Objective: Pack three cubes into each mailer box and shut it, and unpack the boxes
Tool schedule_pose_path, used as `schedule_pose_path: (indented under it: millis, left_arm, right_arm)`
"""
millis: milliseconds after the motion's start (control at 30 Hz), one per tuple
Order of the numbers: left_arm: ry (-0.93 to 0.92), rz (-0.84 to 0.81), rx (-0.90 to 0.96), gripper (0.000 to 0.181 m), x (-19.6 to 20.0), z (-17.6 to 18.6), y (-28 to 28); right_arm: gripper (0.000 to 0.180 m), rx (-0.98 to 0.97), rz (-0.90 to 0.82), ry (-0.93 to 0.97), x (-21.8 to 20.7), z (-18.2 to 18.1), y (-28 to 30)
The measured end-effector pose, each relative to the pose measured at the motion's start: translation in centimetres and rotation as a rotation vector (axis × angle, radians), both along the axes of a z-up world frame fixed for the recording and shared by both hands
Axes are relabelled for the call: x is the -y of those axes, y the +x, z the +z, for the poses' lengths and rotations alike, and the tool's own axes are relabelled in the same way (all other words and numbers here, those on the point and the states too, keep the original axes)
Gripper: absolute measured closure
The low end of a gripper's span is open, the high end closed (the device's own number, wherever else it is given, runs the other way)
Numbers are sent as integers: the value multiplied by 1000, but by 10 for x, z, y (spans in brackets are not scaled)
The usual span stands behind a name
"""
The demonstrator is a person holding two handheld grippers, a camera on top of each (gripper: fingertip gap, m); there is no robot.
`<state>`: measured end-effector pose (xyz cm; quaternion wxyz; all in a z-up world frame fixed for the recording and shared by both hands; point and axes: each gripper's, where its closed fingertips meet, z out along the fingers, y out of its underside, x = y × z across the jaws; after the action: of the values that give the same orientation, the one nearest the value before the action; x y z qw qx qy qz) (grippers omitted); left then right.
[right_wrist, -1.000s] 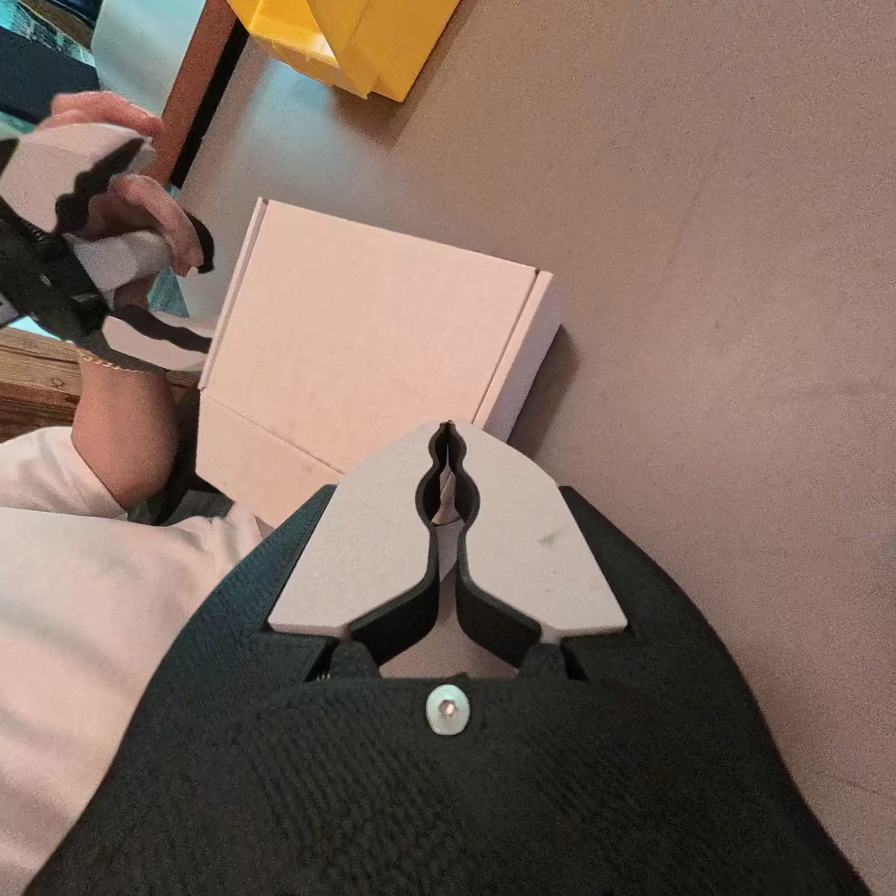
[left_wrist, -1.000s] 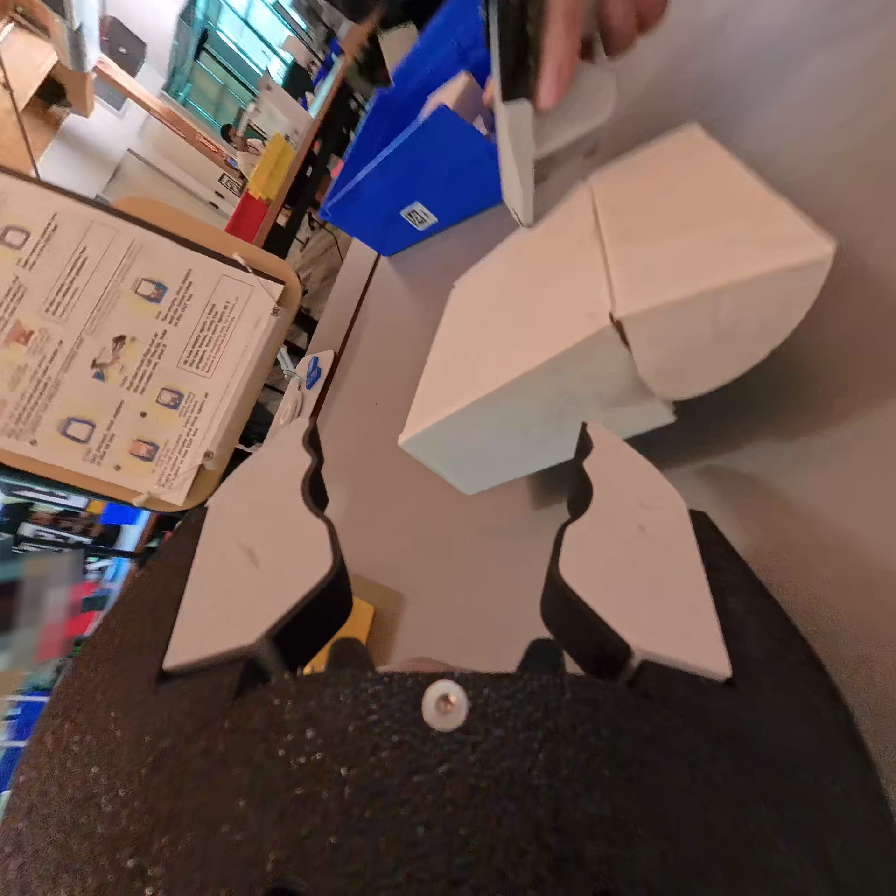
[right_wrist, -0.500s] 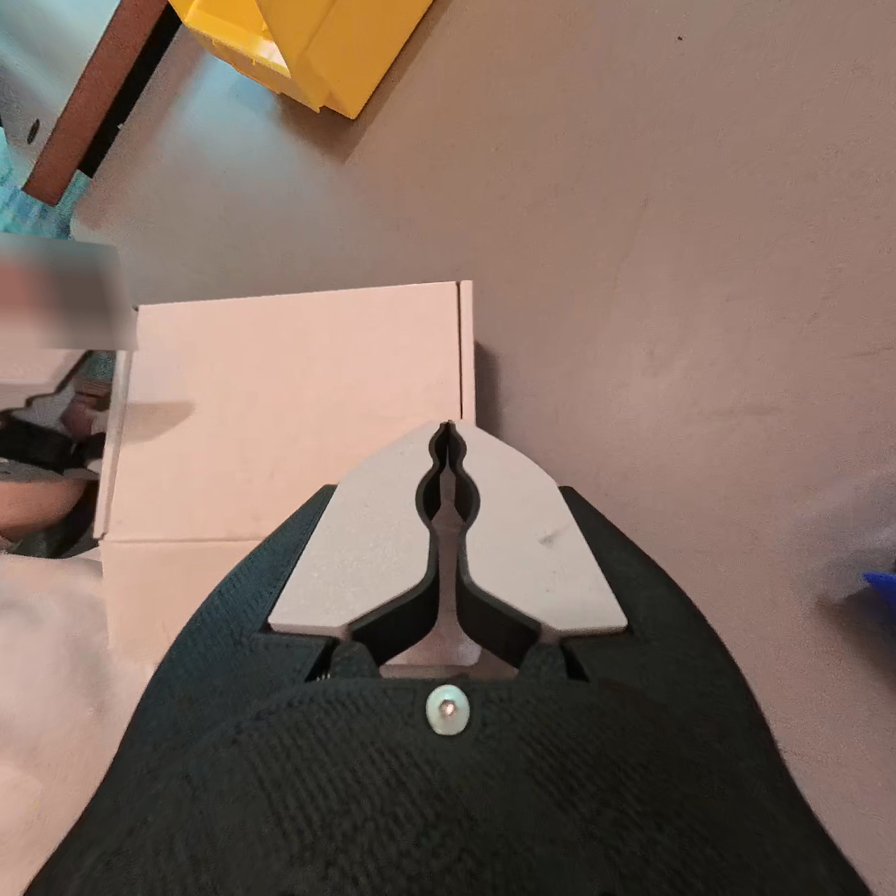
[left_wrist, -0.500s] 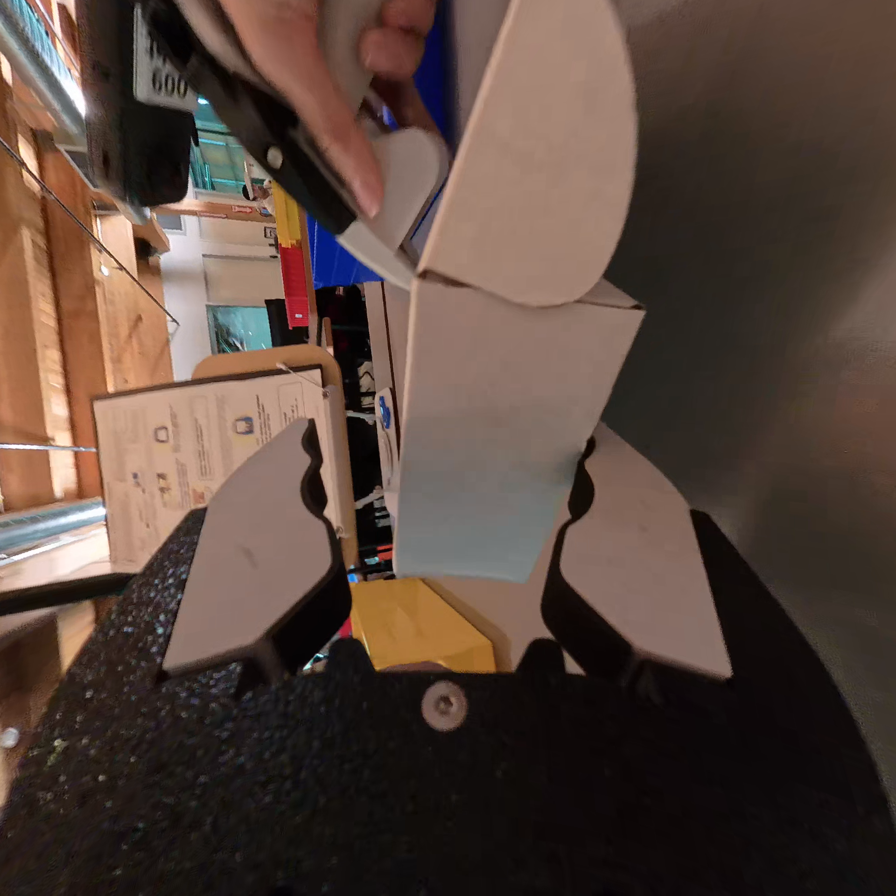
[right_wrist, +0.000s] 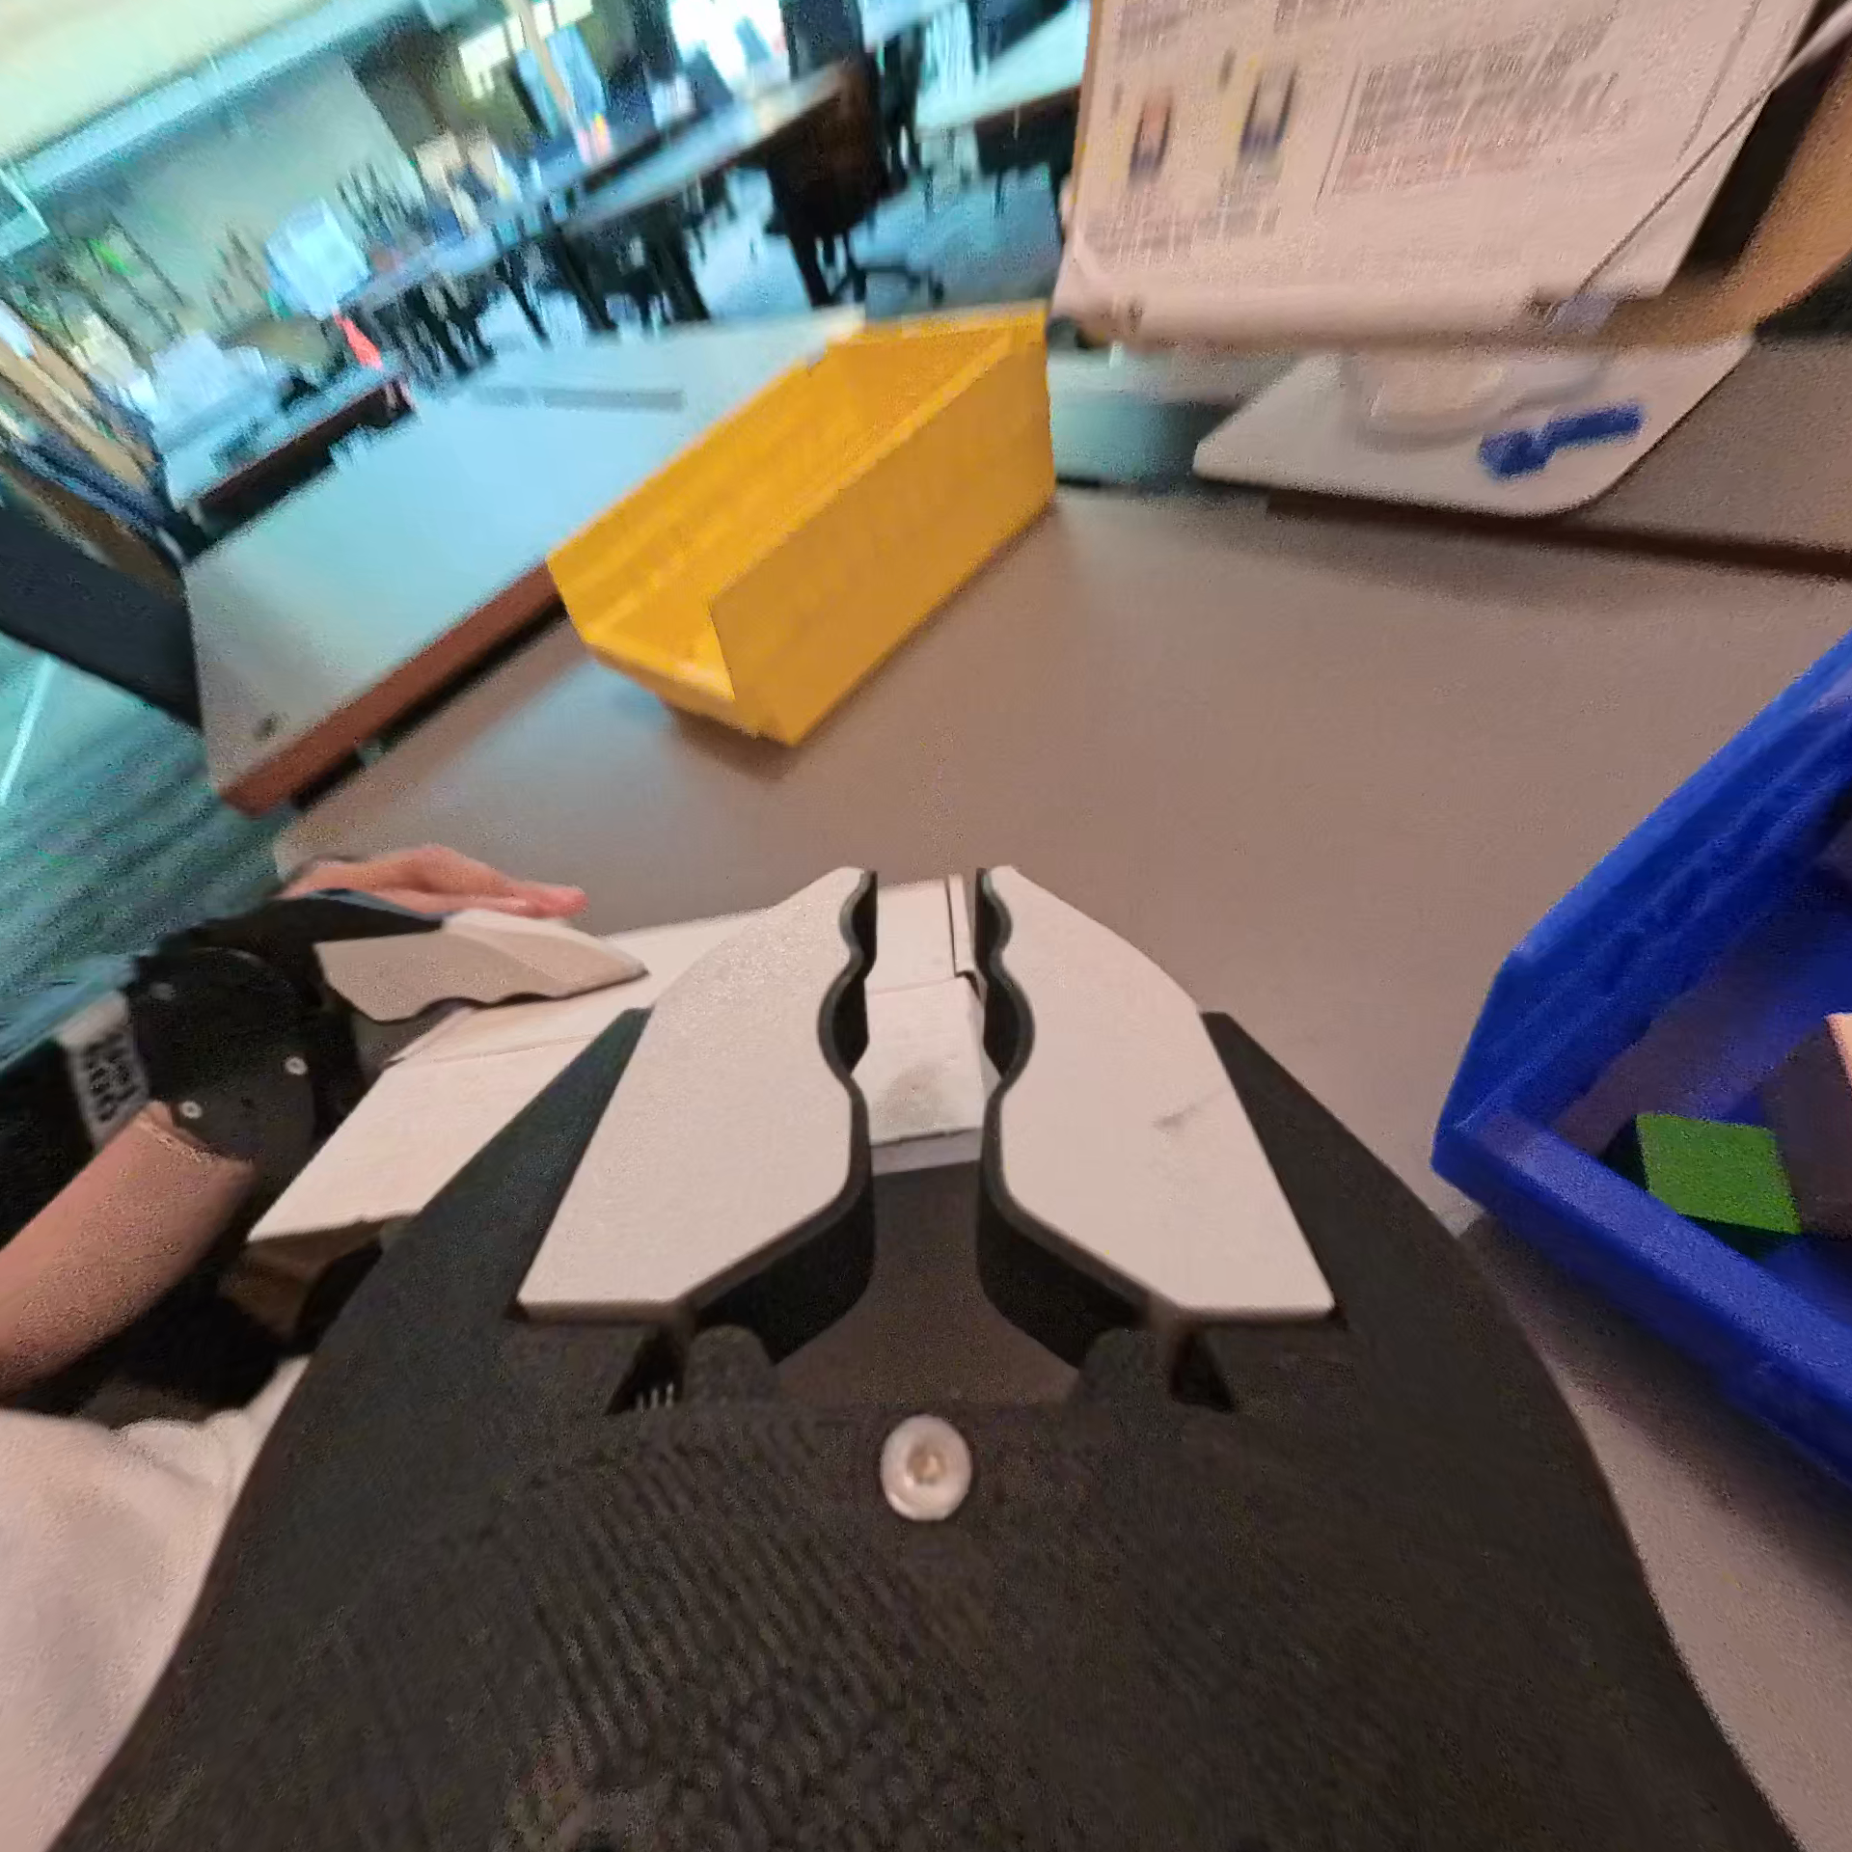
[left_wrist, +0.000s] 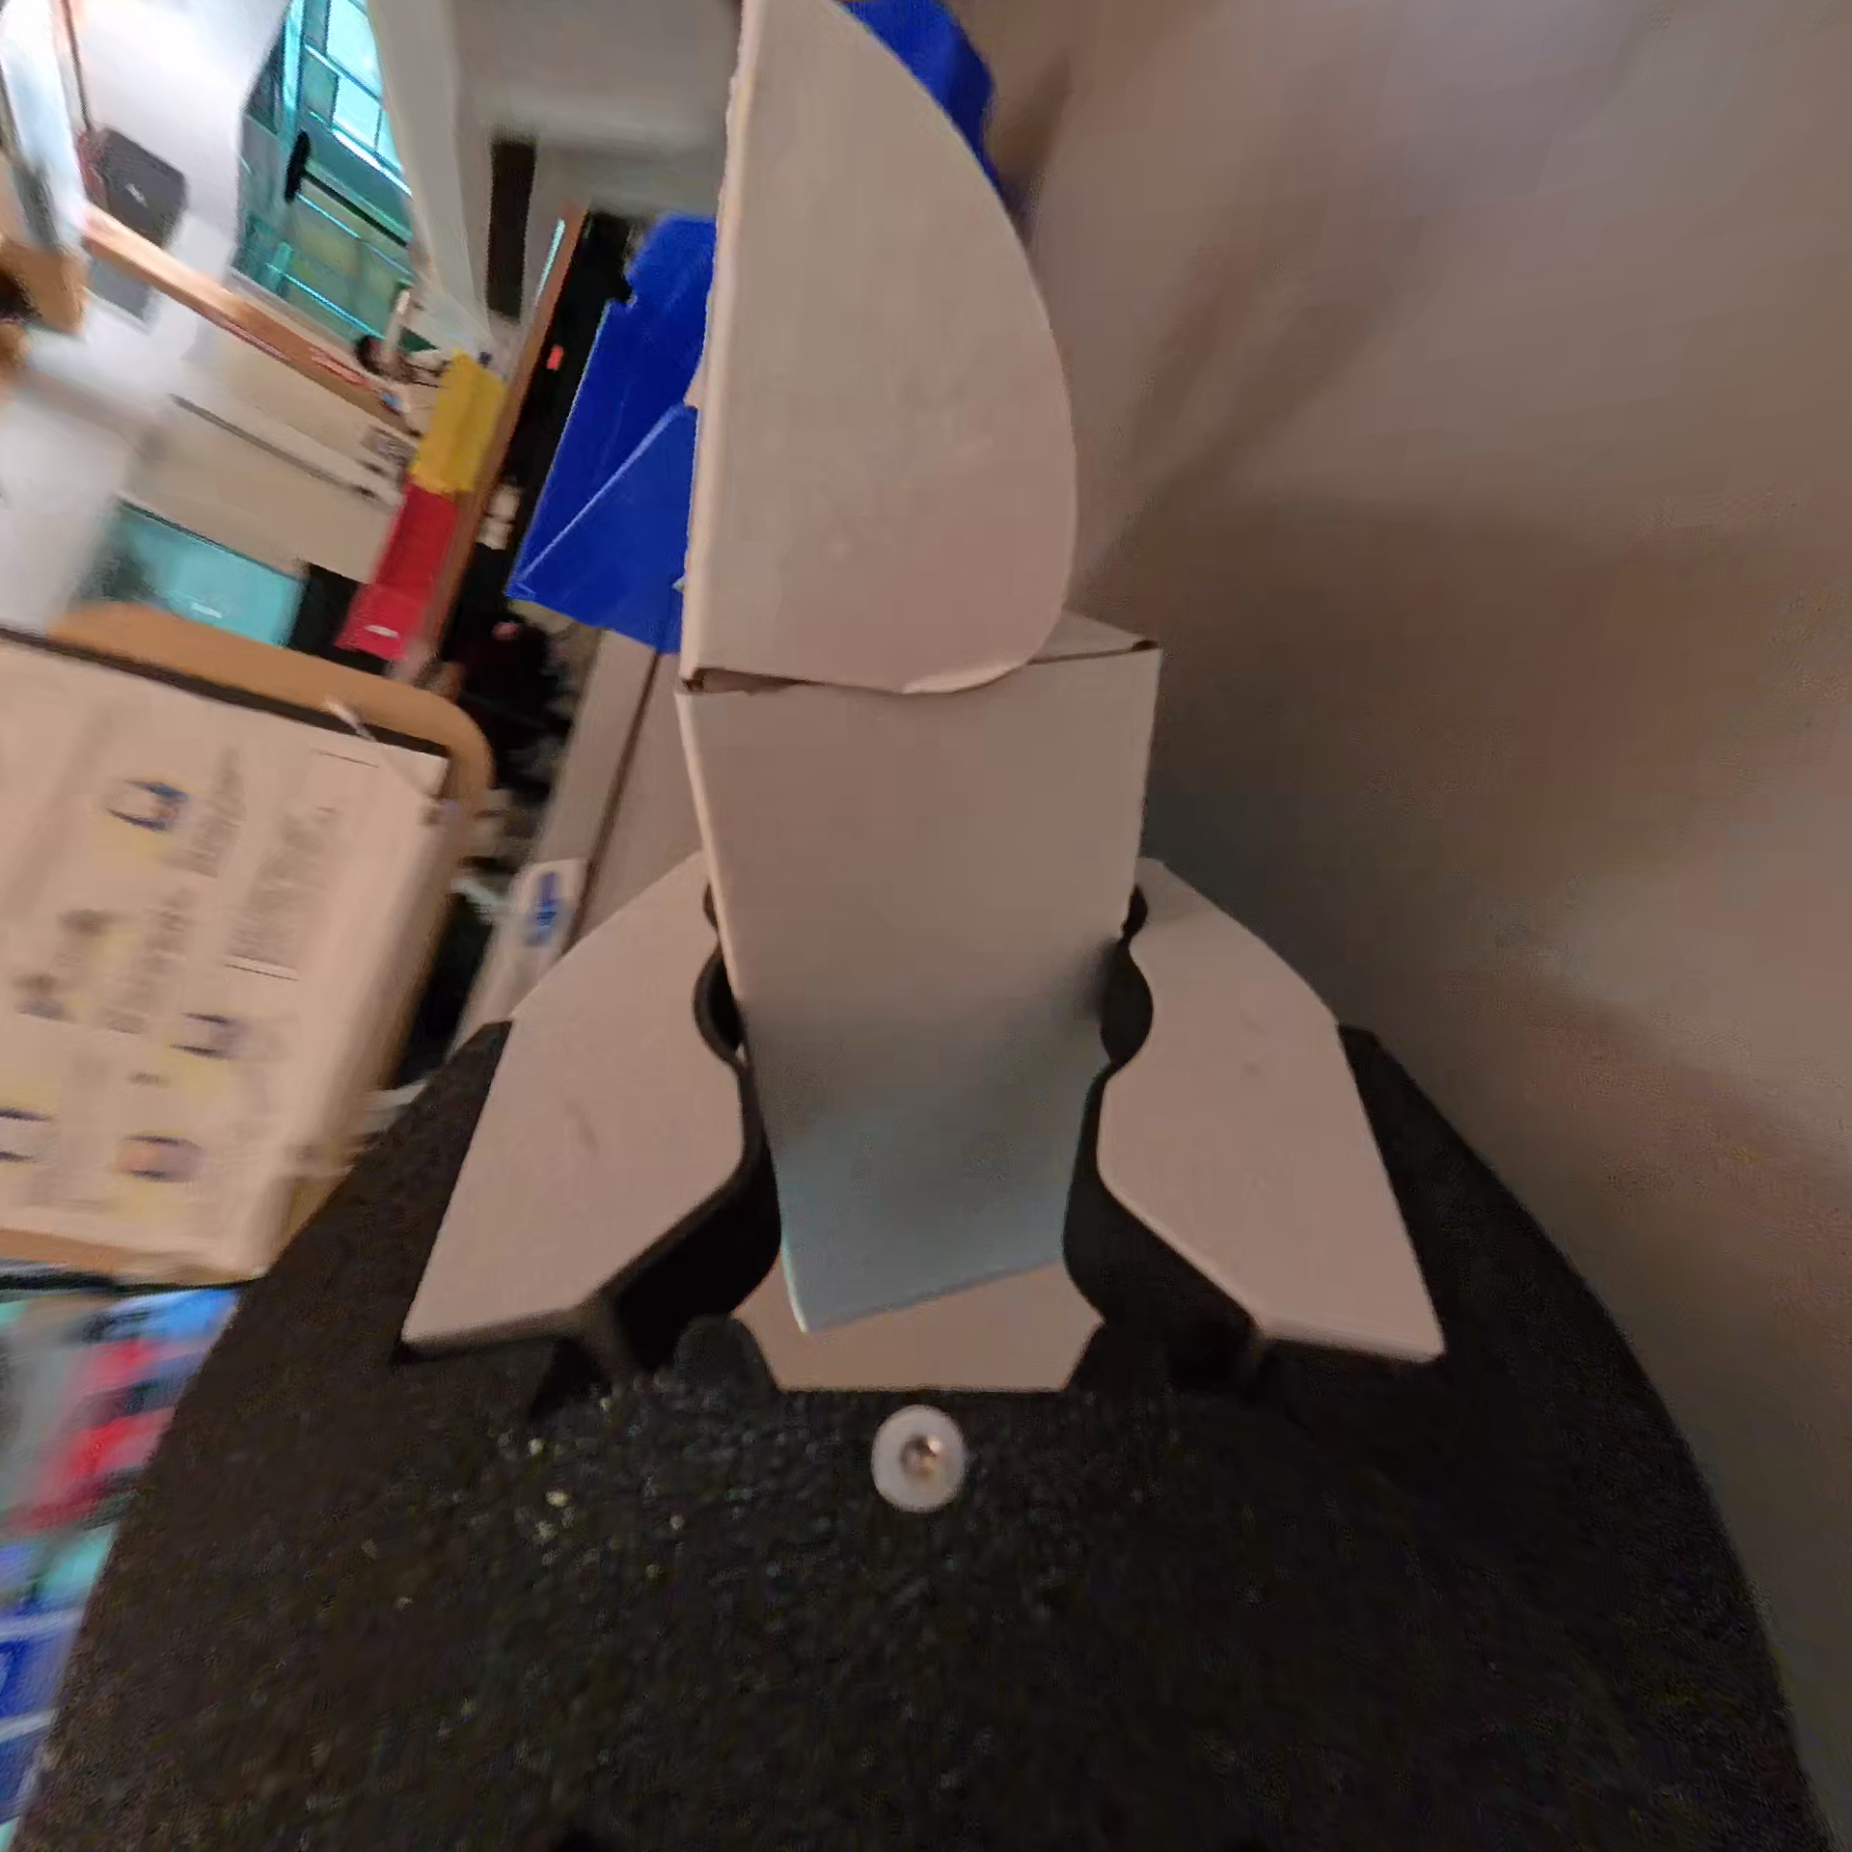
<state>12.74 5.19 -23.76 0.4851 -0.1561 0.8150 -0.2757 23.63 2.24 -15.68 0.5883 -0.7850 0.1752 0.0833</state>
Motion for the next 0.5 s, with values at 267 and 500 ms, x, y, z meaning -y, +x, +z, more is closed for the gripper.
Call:
schedule_pose_path:
  millis: [267, 500]
  left_arm:
    - [-874, -213, -462, 111, -22, 15, -31]
    - [-771, -232, -423, 111, -47, -4, -44]
  right_arm:
    - [150, 112, -76, 156, 48, 21, -30]
    - [146, 188, -31, 54, 10, -27, -59]
